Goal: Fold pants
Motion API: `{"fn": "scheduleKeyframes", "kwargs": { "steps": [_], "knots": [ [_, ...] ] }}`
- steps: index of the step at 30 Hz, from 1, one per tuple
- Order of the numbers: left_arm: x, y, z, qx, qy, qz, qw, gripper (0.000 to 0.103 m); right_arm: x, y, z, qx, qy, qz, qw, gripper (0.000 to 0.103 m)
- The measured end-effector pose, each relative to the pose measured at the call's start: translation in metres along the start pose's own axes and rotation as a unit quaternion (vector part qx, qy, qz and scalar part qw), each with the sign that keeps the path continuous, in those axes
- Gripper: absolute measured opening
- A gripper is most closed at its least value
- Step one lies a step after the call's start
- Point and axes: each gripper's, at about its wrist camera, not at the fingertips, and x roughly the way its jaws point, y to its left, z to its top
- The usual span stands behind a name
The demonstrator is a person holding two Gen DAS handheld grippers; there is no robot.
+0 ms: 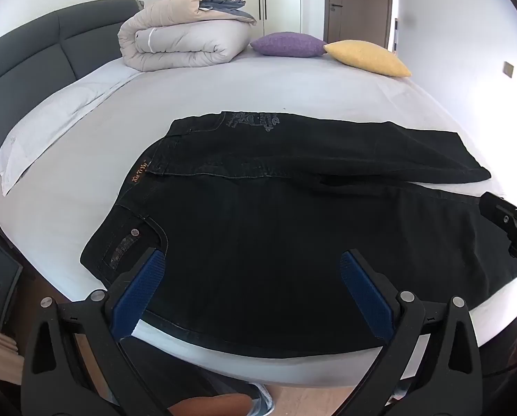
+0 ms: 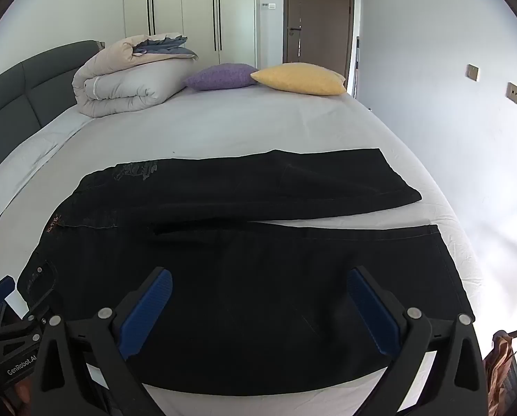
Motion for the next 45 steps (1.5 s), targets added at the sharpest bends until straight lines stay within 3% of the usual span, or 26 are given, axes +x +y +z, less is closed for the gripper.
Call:
{"fn": "scheduleKeyframes", "kwargs": {
  "steps": [45],
  "knots": [
    [0.002,0.006,-0.004,-0.009,0.006,0.0,0.9999,0.103,0.005,0.012,-0.012,-0.015,0.009,-0.003,1.0,0.103]
  ]
}}
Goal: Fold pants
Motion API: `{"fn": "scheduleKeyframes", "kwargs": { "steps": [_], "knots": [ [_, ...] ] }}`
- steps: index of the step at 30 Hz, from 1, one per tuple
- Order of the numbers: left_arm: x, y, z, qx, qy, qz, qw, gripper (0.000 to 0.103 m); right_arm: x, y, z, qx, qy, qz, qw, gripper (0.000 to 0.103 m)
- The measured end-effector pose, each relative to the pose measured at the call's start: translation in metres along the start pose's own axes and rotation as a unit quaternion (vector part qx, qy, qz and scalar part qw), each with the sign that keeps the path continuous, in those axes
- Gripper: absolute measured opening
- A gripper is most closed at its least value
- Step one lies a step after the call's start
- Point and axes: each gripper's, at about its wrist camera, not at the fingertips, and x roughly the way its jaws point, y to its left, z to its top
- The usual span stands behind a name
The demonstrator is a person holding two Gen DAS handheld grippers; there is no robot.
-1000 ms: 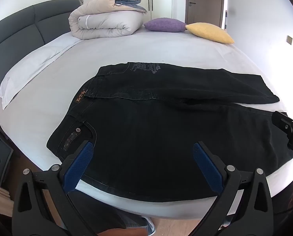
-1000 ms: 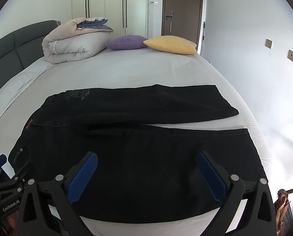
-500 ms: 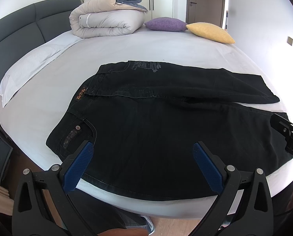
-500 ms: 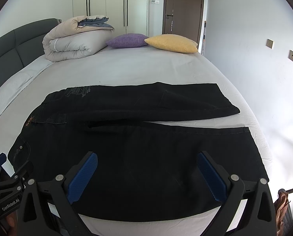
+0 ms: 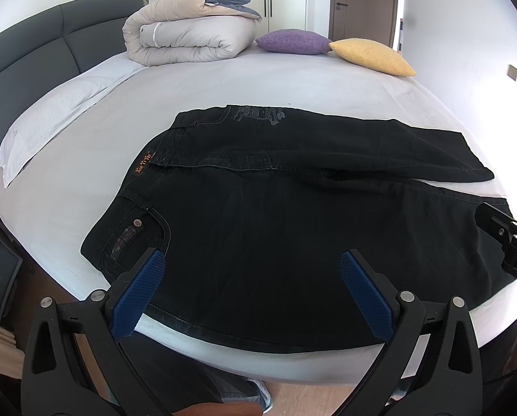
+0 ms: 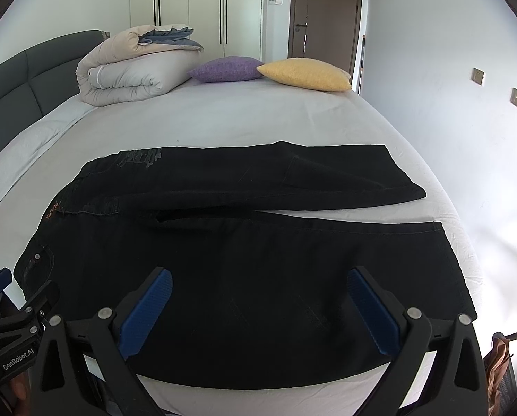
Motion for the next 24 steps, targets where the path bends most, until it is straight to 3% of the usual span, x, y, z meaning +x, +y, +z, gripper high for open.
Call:
{"fn": "scheduleKeyframes", "kwargs": {
  "steps": [24],
  "knots": [
    [0.0039,0.0039,-0.0034,-0.002,0.002,0.0,1.0,0.103,0.002,0.0049,-0.0043,-0.001,0.002,-0.001,1.0,0.103]
  ]
}}
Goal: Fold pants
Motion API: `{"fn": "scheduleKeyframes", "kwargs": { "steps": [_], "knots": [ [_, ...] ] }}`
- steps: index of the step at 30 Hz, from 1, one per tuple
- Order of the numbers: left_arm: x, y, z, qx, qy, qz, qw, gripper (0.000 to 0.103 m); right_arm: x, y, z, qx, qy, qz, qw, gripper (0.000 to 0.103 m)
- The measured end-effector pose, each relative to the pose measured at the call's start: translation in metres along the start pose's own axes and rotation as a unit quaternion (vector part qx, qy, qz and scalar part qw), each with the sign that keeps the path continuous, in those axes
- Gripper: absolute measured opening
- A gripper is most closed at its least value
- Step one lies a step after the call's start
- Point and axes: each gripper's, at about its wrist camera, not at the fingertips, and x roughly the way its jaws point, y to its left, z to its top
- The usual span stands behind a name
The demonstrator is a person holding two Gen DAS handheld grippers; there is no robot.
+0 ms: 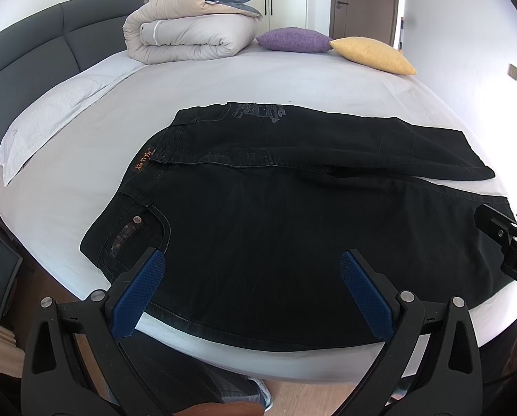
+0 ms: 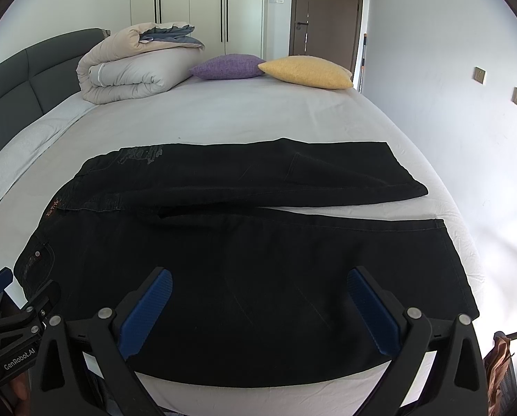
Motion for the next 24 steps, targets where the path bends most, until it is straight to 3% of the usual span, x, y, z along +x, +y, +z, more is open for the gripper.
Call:
{"fn": "scheduleKeyframes", "kwargs": {
  "steps": [24],
  "knots": [
    [0.015,0.004,-0.003,0.001,0.011,0.01,0.9999,0.103,0.009,0.007,-0.002,-0.012,0.015,0.002,1.0,0.103]
  ]
}}
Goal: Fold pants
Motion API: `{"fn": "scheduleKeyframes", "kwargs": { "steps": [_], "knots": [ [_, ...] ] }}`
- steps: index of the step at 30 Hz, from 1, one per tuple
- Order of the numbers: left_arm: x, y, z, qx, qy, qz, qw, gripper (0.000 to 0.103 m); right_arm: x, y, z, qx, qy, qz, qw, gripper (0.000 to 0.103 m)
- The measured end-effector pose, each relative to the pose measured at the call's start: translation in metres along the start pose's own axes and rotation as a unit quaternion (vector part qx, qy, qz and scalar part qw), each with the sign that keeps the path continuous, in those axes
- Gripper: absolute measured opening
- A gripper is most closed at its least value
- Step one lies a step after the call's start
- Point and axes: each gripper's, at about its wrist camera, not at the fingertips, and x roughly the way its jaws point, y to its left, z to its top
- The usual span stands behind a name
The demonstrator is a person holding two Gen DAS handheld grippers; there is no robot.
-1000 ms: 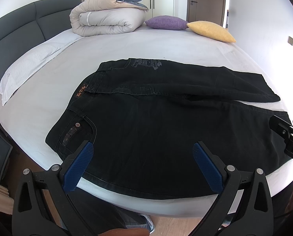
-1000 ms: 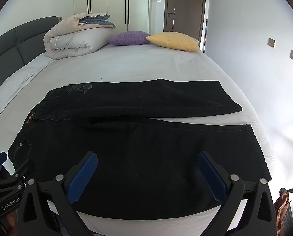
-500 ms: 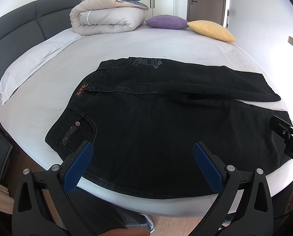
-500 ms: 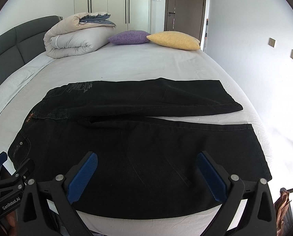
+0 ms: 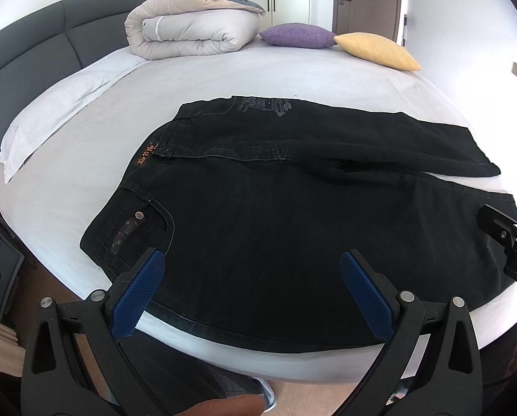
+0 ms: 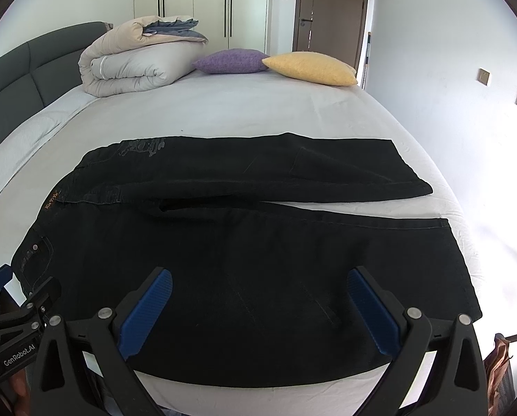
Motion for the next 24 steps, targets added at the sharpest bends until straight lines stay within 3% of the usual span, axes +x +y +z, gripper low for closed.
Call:
{"fn": "scheduleKeyframes", "kwargs": {
  "steps": [7,11,14,17,20,23,24],
  "knots": [
    [0.009,0.001,0.001,0.024,-0.016,0.006,0.9996,0.103,0.012,0.005,0.005,-0.018,0.015,0.005,1.0,0.103],
    [0.026,0.015,0.018,0.038,-0.022,0.006,0.999,0.103,0.022,0.008,0.016,-0.04,0.02,0.033,0.998,0.103],
    [0.048,0.035,0.044,0.044,-0.02,-0.015,0.9987,0.103,0.029,0.011,0.03,-0.065,0.016,0.067,0.996,0.103],
    [0.081,0.05,0.075,0.075,0.011,-0.041,0.9963,0.103,0.039,0.014,0.046,-0.095,0.011,0.093,0.991,0.103],
    [0.106,0.057,0.101,0.119,-0.001,-0.017,0.9927,0.103,0.054,0.013,0.063,-0.118,0.01,0.114,0.986,0.103],
    [0.143,0.062,0.136,0.157,0.031,-0.016,0.9871,0.103,0.075,0.008,0.083,-0.134,0.014,0.127,0.983,0.103],
    [0.151,0.065,0.152,0.159,0.015,-0.008,0.9872,0.103,0.08,0.006,0.087,-0.134,0.017,0.131,0.982,0.103]
  ]
}}
